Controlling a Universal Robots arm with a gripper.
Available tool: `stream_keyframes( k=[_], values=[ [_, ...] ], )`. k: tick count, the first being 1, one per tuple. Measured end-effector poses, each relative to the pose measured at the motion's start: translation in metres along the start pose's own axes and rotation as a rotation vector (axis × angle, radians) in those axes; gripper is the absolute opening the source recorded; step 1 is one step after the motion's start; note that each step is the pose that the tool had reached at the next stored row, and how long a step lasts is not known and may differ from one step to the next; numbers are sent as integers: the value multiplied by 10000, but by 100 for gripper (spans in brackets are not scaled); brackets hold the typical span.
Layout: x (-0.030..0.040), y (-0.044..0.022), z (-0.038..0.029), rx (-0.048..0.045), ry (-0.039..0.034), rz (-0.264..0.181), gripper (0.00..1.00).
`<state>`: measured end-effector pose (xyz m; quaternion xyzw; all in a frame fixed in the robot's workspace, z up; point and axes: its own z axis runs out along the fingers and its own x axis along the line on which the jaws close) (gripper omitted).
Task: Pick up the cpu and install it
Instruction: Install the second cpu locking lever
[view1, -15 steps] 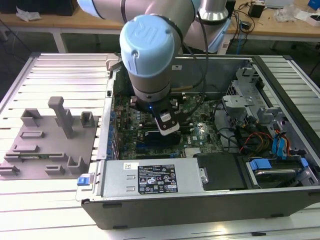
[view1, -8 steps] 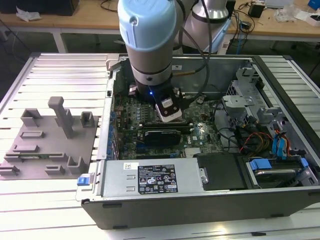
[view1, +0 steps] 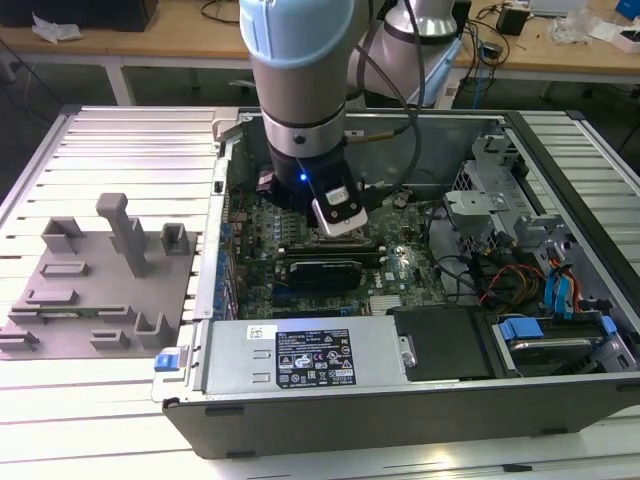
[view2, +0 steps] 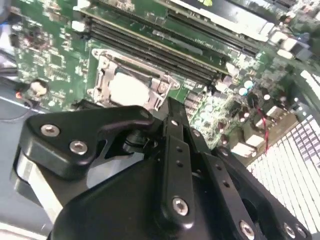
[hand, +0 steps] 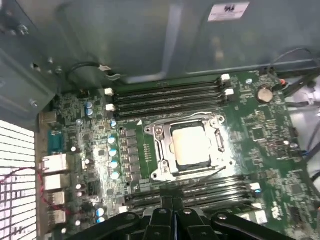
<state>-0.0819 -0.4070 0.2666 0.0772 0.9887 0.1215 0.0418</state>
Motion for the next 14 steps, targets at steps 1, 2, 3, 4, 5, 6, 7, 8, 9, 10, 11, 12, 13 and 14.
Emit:
stream_keyframes(
  k=[1, 2, 3, 4, 5, 6, 7, 8, 9, 10, 11, 12, 13, 14],
  values=[
    [-32, 4, 3, 3, -2, 16, 11],
    [-67, 8, 8, 5, -3, 22, 11],
    [-95, 10, 16, 2, -4, 23, 11],
    [-145, 10, 46, 3, -5, 24, 11],
    [-189, 12, 70, 4, -4, 24, 11],
    [-218, 12, 90, 3, -5, 24, 11],
    [-259, 7, 143, 5, -2, 23, 11],
    [-256, 11, 167, 6, -3, 26, 11],
    [-248, 21, 186, 7, -4, 25, 11],
    [-216, 42, 221, 4, -4, 23, 11],
    [-184, 61, 251, 5, -4, 25, 11],
    [-162, 69, 272, 3, -3, 24, 11],
    [-154, 64, 294, 3, -5, 24, 11],
    [-154, 57, 311, 3, -4, 22, 11]
  ],
)
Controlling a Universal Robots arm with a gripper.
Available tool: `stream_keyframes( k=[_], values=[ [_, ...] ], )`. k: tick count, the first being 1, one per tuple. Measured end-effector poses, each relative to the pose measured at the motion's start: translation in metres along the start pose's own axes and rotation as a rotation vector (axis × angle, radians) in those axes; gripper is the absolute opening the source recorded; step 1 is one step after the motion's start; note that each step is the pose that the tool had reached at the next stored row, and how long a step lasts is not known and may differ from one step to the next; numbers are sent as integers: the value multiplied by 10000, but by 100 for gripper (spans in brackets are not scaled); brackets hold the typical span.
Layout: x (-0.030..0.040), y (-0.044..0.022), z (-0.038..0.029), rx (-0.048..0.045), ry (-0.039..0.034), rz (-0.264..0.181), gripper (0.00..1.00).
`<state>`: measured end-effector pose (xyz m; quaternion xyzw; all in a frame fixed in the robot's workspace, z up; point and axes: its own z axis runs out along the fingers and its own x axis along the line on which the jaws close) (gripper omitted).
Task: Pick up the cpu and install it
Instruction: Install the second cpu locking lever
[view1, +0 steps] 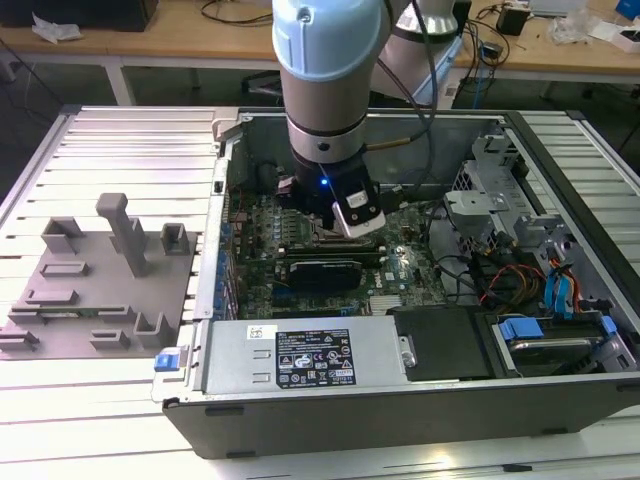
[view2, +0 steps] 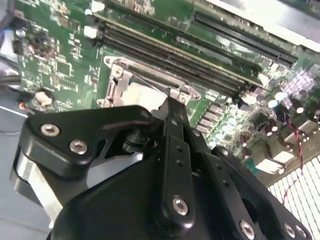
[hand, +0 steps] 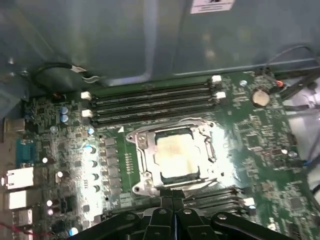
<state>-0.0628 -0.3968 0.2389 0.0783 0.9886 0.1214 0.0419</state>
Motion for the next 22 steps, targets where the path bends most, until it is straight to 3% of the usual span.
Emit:
stream_keyframes(
  k=[4, 9, 14, 16, 19, 22],
  values=[
    [-29, -91, 81, 3, 13, 5, 11],
    [0, -108, 183, -15, 15, 7, 11],
    [114, -108, 229, -119, 32, 19, 11],
    [130, -114, 249, -139, 34, 21, 11],
    [160, -119, 280, -293, 57, 36, 11],
    [185, -125, 298, -376, 69, 44, 11]
  ],
)
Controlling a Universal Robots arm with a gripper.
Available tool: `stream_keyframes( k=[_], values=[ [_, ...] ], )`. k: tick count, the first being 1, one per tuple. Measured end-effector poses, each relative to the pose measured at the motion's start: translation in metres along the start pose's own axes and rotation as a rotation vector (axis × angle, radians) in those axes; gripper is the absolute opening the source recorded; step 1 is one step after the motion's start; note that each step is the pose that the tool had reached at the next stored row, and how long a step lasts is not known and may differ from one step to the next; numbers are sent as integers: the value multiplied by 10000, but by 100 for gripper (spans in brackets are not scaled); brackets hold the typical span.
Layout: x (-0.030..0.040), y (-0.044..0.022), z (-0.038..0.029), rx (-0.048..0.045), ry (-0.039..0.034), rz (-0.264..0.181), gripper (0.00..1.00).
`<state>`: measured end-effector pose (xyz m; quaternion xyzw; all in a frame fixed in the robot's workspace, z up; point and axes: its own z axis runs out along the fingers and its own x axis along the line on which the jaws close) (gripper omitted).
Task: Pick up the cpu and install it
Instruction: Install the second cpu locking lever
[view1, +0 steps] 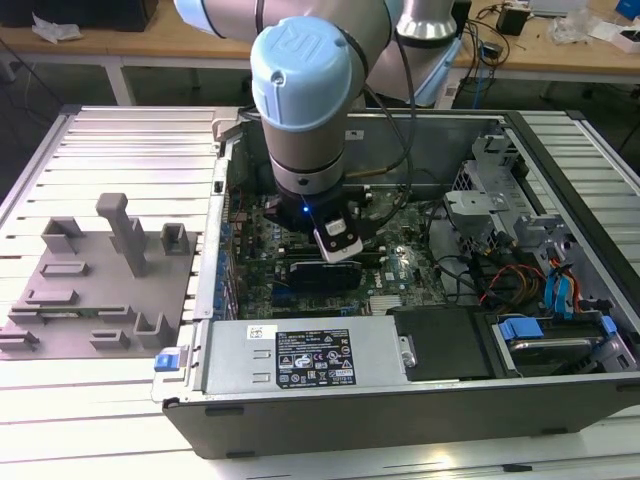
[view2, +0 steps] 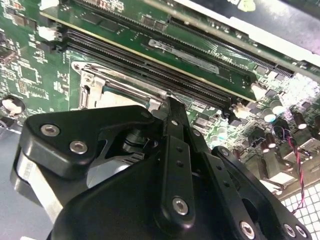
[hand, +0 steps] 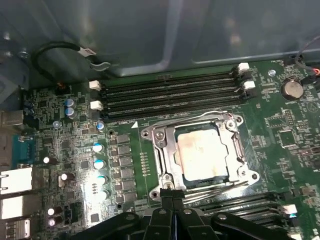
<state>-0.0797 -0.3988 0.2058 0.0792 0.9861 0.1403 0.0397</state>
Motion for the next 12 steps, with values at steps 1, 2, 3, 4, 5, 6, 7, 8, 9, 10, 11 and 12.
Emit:
stream_keyframes(
  k=[1, 2, 3, 4, 5, 6, 7, 8, 9, 10, 11, 12],
  values=[
    [11, -5, 11, -16, 3, 2, 11],
    [18, -10, 21, -21, 4, 4, 11],
    [20, -16, 39, -31, 5, 6, 11],
    [20, -31, 59, -54, 8, 18, 11],
    [20, -36, 65, -71, 11, 25, 11],
    [20, -44, 72, -101, 13, 34, 11],
    [20, -51, 78, -133, 16, 41, 11],
    [19, -56, 91, -220, 18, 48, 11],
    [21, -60, 97, -326, 28, 63, 11],
    [23, -63, 96, -443, 42, 75, 11],
    [22, -62, 98, -522, 44, 81, 11],
    [23, -62, 98, -557, 49, 86, 11]
  ],
)
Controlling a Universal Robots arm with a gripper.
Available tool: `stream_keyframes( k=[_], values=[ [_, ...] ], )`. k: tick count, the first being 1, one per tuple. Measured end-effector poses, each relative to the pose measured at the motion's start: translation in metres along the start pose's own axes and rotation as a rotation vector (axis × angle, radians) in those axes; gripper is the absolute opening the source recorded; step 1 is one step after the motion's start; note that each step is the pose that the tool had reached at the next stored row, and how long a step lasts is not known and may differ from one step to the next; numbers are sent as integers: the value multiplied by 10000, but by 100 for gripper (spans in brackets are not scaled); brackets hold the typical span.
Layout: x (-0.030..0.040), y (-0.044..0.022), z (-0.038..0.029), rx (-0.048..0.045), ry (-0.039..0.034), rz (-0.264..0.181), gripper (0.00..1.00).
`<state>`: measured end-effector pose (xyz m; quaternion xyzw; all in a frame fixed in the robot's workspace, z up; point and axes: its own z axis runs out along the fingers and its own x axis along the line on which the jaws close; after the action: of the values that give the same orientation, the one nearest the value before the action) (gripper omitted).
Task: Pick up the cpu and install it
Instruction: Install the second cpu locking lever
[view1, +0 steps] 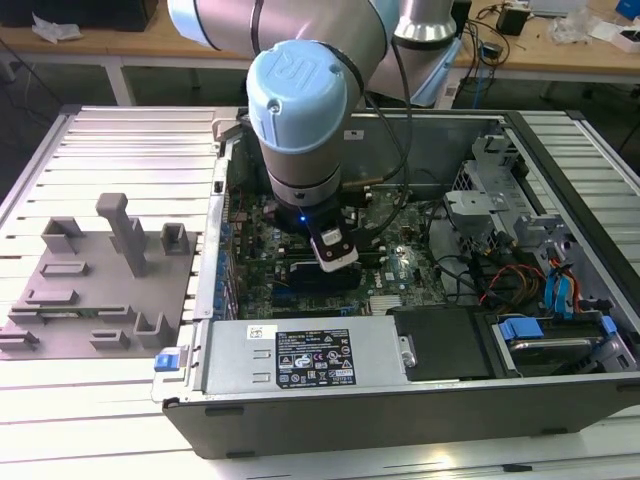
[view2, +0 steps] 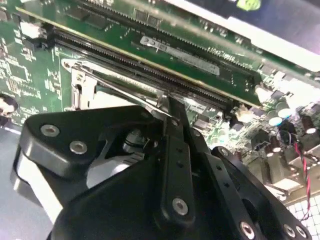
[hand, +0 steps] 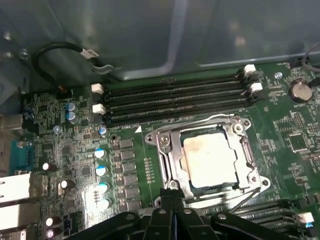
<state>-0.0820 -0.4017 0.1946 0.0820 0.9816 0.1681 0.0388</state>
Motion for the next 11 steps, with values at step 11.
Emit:
stream_keyframes(
  k=[11],
  values=[
    [-32, 189, -530, 15, -11, 32, 11]
  ],
)
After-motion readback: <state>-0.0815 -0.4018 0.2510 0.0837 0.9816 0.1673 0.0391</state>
